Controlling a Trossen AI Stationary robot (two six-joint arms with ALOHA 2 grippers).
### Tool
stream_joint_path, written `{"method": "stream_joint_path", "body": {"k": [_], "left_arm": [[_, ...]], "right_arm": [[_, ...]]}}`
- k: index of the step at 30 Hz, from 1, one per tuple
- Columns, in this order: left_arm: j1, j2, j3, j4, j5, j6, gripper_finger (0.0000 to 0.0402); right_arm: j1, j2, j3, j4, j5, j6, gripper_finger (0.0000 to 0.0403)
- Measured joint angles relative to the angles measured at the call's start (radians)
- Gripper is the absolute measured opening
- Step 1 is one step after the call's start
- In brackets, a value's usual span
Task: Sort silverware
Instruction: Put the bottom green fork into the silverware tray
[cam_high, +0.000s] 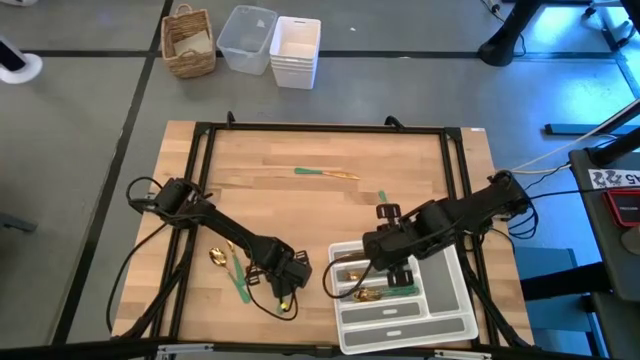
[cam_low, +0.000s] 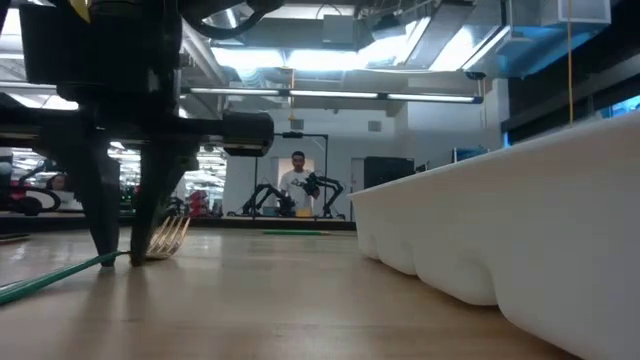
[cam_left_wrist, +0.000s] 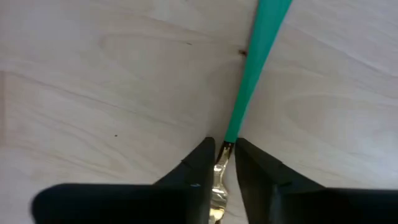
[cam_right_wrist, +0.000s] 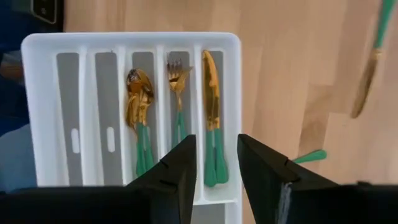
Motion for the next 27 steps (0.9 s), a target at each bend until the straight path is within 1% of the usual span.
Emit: {"method": "stream_joint_path", "body": {"k": [3,5,9,12,17,19,23,27], "left_arm": [[0.004,-0.005,-0.002,-0.001,0.001,-0.013,0.0019],[0.009,-0.005,0.002,-0.001,0.003,-0.062,0.0009],[0.019,-0.002,0.019,-0.007,0.015,-0.179,0.0013],[0.031,-0.011,0.023,0.023,0.020,-0.237,0.0007],[0.057,-0.061,0.025,0.055,0.025,-0.337,0.0006],[0.067,-0.083,0.024,0.067,0.045,-0.365,0.0005],[0.085,-0.137,0.025,0.141,0.086,-0.436,0.0005],[0.101,-0.173,0.025,0.300,0.092,-0.487,0.0004]], "right_arm": [[0.000,-0.017,0.000,-0.008,0.041,0.001,0.0120],[0.000,-0.031,0.000,-0.021,0.072,0.002,0.0120],[0.000,-0.057,0.000,-0.036,0.121,0.001,0.0120],[0.000,-0.085,0.000,-0.037,0.144,0.001,0.0120],[0.000,-0.133,-0.001,-0.037,0.213,-0.007,0.0120],[0.000,-0.153,-0.001,-0.037,0.240,-0.025,0.0120],[0.000,-0.188,-0.001,-0.037,0.290,-0.032,0.0120],[0.000,-0.218,-0.001,-0.037,0.343,-0.034,0.0120]]}}
